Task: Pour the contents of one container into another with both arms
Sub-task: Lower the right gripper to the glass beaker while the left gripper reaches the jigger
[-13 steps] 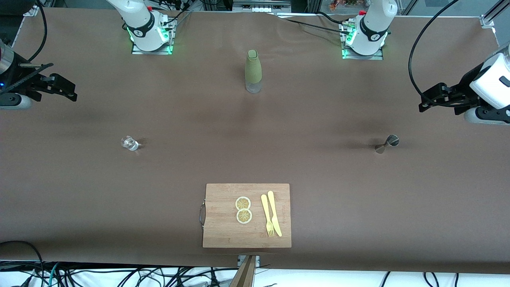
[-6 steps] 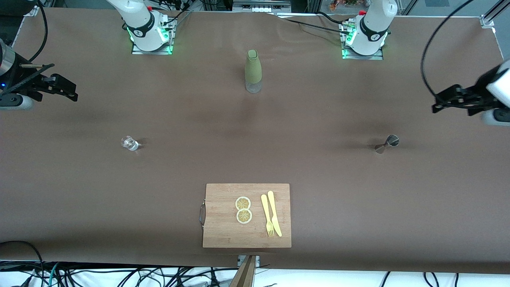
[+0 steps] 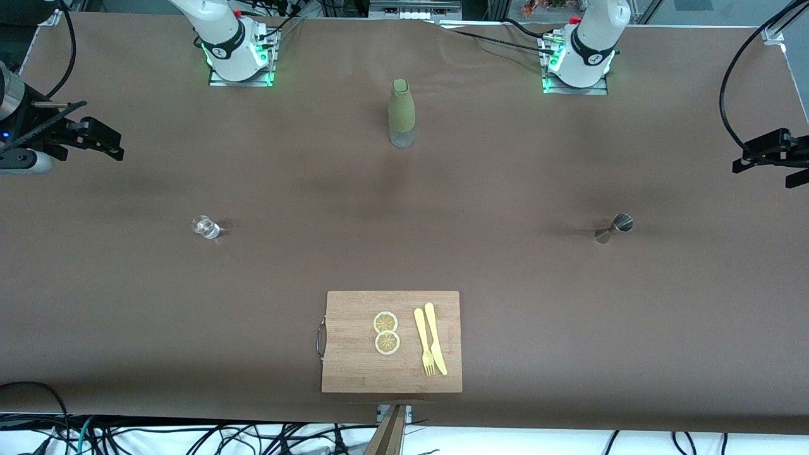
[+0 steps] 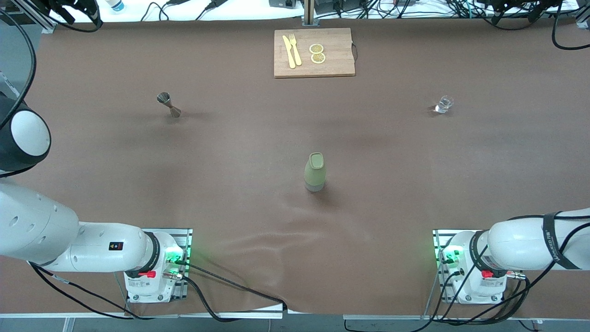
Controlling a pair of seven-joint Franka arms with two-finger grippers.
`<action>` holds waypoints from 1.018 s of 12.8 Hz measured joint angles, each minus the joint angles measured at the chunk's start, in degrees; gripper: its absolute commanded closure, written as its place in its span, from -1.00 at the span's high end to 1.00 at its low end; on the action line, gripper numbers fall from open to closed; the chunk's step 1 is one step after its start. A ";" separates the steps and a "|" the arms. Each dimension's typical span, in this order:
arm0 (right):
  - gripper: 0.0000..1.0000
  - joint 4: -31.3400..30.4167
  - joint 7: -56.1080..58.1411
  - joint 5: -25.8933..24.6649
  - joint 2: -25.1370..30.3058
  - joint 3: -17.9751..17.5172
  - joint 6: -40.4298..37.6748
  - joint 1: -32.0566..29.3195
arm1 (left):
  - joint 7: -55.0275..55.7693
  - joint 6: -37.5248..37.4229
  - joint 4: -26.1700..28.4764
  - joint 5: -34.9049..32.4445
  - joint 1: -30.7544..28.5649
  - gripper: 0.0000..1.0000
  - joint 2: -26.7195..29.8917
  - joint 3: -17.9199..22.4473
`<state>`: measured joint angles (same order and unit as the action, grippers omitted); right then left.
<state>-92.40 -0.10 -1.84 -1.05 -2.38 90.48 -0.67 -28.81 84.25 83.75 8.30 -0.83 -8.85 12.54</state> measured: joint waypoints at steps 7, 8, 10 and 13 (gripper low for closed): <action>1.00 -4.62 9.47 0.31 -0.76 2.71 -0.03 0.03 | -35.98 -2.83 8.80 23.29 -6.56 1.00 -6.44 10.07; 1.00 -5.24 15.89 1.52 -1.25 4.69 -0.03 0.00 | -41.06 -3.44 10.15 25.80 -7.70 1.00 -7.87 10.09; 1.00 -6.79 29.32 5.08 -2.54 9.53 -0.03 -0.10 | -51.43 -3.54 12.53 30.99 -10.10 1.00 -11.64 10.11; 1.00 -8.08 52.66 9.54 -6.45 15.26 0.07 -0.26 | -66.68 -3.59 14.23 37.71 -13.68 1.00 -17.91 10.12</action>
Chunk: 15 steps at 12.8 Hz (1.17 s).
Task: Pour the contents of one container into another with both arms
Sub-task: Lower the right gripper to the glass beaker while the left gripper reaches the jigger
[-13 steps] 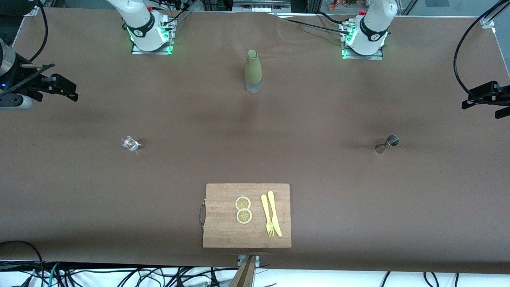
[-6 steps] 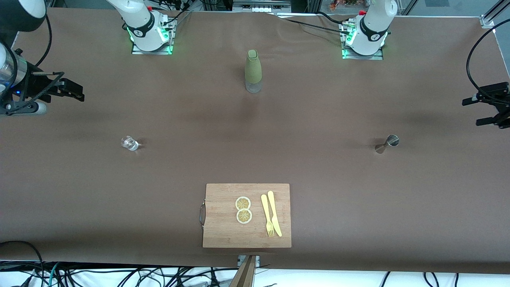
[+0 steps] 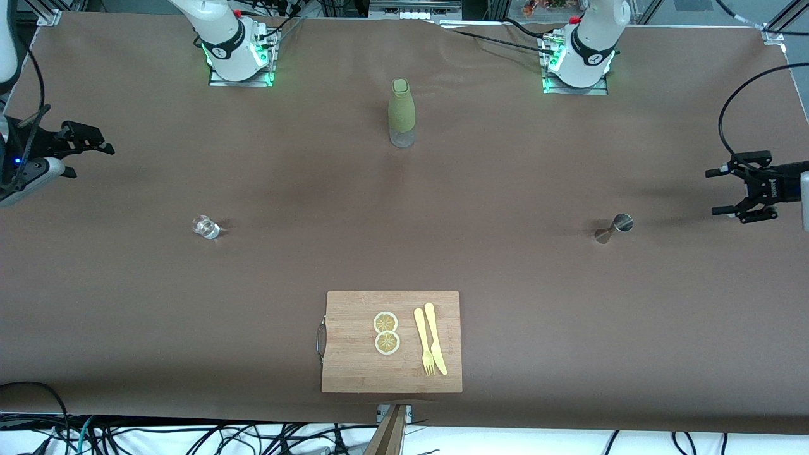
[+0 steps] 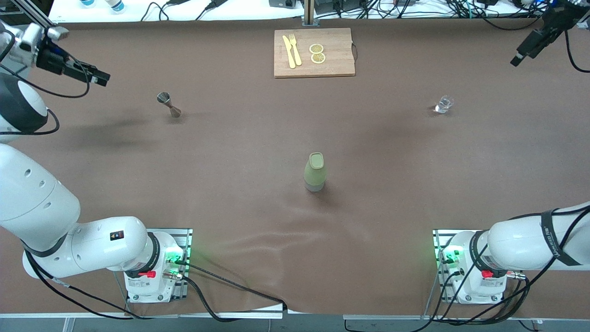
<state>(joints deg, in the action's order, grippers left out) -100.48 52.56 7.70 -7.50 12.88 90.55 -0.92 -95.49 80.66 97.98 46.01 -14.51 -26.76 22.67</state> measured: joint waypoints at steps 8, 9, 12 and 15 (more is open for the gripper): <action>1.00 -0.20 49.02 22.48 -14.26 11.23 0.96 -1.76 | -34.49 -0.11 5.01 18.18 -1.92 1.00 -15.14 -0.25; 1.00 -0.20 53.69 25.29 -16.27 11.35 1.11 -2.57 | -37.88 -0.23 5.48 19.58 -1.89 1.00 -16.22 -0.34; 0.99 -0.30 68.18 34.72 -22.43 11.39 1.32 -4.50 | -44.57 -0.49 6.21 22.57 -1.50 1.00 -18.21 -1.34; 1.00 -0.74 80.37 44.68 -28.85 11.40 1.39 -5.40 | -50.07 -0.43 6.55 25.62 -0.64 1.00 -20.29 -3.73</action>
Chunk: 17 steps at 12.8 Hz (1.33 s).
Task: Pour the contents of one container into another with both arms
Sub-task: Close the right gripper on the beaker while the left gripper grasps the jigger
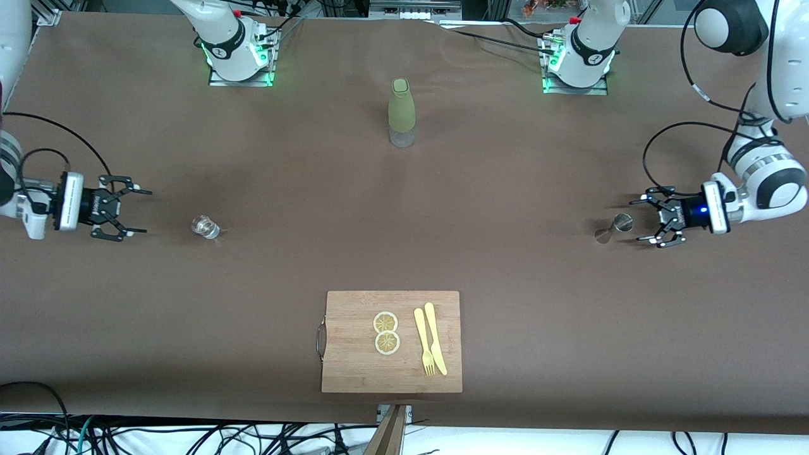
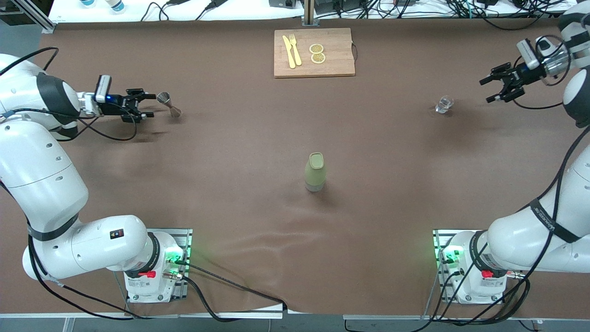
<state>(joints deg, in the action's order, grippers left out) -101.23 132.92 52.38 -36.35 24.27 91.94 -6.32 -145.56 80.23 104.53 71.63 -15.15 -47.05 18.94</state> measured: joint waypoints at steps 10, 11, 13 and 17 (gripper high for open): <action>0.99 -2.50 21.98 17.50 -11.60 -3.56 -2.76 -0.36 | -7.79 0.43 0.00 1.69 1.84 0.67 -2.79 -1.82; 1.00 -2.50 22.19 18.11 -11.94 -3.81 -2.89 -0.35 | -8.08 0.46 0.00 1.69 1.83 0.66 -2.92 -1.82; 1.00 -2.52 22.20 19.83 -12.41 -4.36 -3.05 -0.36 | -8.73 0.47 0.00 1.69 1.83 0.66 -3.14 -1.82; 1.00 -2.52 22.40 22.07 -13.59 -5.62 -3.10 -0.35 | -9.29 0.48 -0.01 1.69 1.80 0.22 -3.29 -1.81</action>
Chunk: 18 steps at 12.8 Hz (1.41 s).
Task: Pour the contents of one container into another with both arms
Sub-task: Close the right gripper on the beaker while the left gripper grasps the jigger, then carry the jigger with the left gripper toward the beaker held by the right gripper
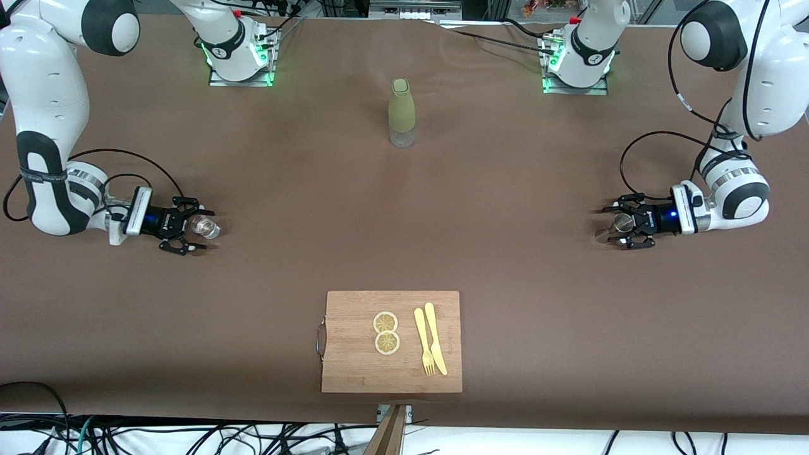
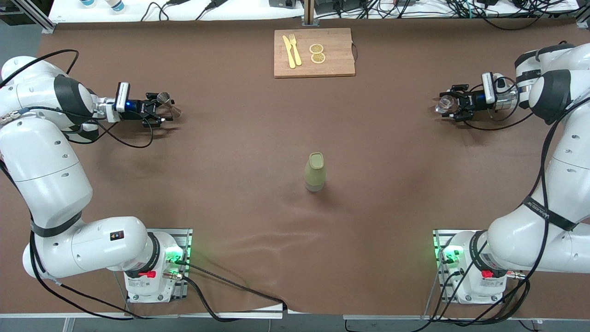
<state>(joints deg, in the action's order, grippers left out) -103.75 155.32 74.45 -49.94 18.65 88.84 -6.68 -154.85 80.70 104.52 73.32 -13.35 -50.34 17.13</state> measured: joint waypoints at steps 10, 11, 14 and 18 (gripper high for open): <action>-0.01 -0.02 0.26 0.25 -1.73 -0.77 -1.71 0.00 | -0.96 -0.03 -0.46 0.23 -0.23 -1.00 -0.16 0.07; -0.18 -0.01 0.26 0.28 -1.73 -0.78 -1.79 0.00 | -0.96 -0.03 -0.93 0.23 -0.14 -1.00 -0.16 -0.09; -0.28 0.08 0.26 0.43 -1.73 -0.80 -1.84 0.01 | 0.05 -0.11 -1.92 2.80 0.77 -1.00 -0.15 -3.70; -0.45 0.10 0.26 0.45 -1.74 -0.80 -1.84 0.01 | 1.97 2.13 -2.44 11.83 9.12 -1.00 -0.18 -8.09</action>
<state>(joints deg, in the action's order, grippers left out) -103.65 155.58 74.90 -51.67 17.84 87.00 -6.67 -152.88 82.83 102.08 85.15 -4.23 -50.52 9.04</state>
